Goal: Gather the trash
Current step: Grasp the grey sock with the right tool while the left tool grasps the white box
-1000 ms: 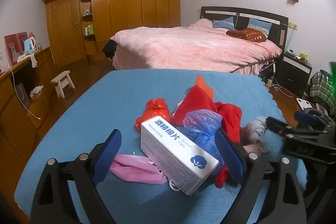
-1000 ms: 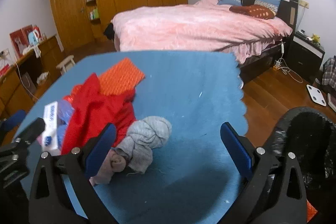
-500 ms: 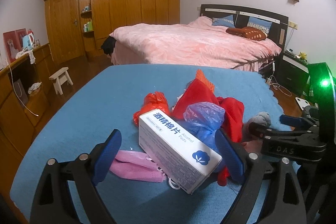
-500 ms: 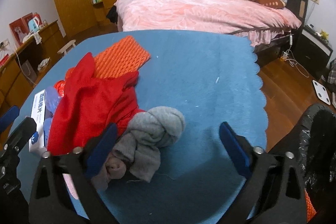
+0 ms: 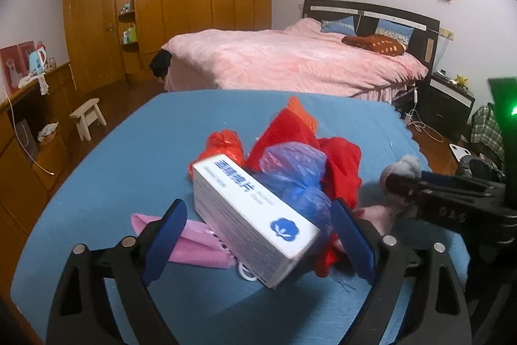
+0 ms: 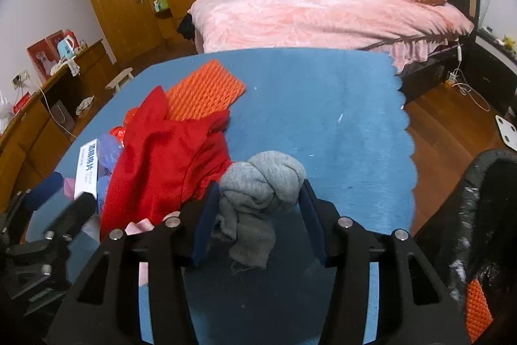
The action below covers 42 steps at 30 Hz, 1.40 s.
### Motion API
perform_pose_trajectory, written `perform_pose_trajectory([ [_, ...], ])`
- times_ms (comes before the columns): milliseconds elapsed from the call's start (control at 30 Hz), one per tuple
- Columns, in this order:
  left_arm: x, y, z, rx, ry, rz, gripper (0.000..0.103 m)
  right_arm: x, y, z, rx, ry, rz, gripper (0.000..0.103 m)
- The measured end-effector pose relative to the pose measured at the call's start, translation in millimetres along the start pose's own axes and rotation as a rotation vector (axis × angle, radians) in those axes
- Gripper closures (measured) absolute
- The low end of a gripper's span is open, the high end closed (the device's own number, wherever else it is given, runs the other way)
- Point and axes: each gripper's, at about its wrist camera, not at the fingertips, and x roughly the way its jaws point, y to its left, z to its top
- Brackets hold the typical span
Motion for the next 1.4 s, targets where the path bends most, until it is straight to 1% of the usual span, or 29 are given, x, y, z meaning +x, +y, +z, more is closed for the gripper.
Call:
perform_pose_trajectory([
  [133,5,-6,-1,0.019,0.014,0.023,0.014,-9,-2,-1,-0.006,-0.014,-0.008,0.054],
  [267,11,-3,-2,0.01,0.042,0.044,0.014,-15,-1,-3,-0.003,-0.018,0.001,0.054],
  [500,4,10,-4,0.026,0.035,0.075,0.015,-25,6,-8,-0.009,-0.016,0.026,0.054],
  [633,-4,21,-6,0.022,0.028,0.083,0.018,-28,11,-11,-0.015,-0.014,0.036,0.054],
  [700,-7,25,-6,0.023,0.026,0.085,0.02,-29,14,-11,-0.02,-0.015,0.039,0.054],
  [767,-7,26,-7,0.013,0.031,0.071,0.028,-30,16,-11,-0.024,-0.015,0.04,0.053],
  [833,-6,26,-9,-0.004,0.036,0.05,0.032,-31,17,-11,-0.028,-0.013,0.039,0.053],
  [967,-1,24,-11,-0.004,0.046,0.052,0.038,-32,17,-13,-0.033,-0.009,0.032,0.053],
  [1100,4,27,-7,-0.028,0.052,0.054,0.041,-30,15,-13,-0.03,-0.006,0.028,0.053],
  [1233,10,24,-3,-0.017,0.055,0.062,0.042,-30,16,-13,-0.031,-0.007,0.03,0.053],
  [1267,11,24,-3,-0.017,0.058,0.061,0.048,-30,16,-13,-0.032,-0.007,0.03,0.053],
  [1333,13,24,-2,-0.025,0.066,0.042,0.058,-31,16,-13,-0.034,-0.01,0.03,0.053],
  [1400,11,24,-3,-0.029,0.063,0.043,0.06,-33,16,-12,-0.035,-0.012,0.032,0.052],
])
